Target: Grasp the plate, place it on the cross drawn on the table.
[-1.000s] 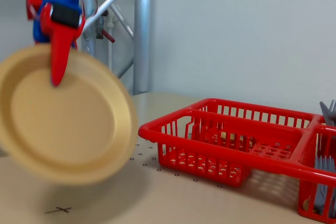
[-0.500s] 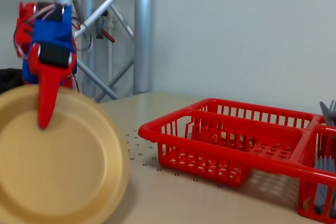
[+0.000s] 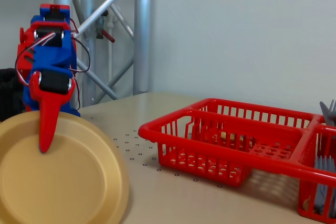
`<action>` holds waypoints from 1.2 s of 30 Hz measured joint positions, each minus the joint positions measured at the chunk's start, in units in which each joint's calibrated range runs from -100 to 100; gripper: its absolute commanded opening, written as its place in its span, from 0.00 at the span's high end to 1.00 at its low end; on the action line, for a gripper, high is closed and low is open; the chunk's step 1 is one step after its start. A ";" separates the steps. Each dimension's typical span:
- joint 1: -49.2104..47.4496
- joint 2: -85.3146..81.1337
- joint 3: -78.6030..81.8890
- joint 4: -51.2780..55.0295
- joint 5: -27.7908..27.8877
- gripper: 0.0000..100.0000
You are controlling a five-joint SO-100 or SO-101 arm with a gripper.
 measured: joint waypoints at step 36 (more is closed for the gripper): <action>-0.64 -9.07 48.19 -37.02 3.61 0.78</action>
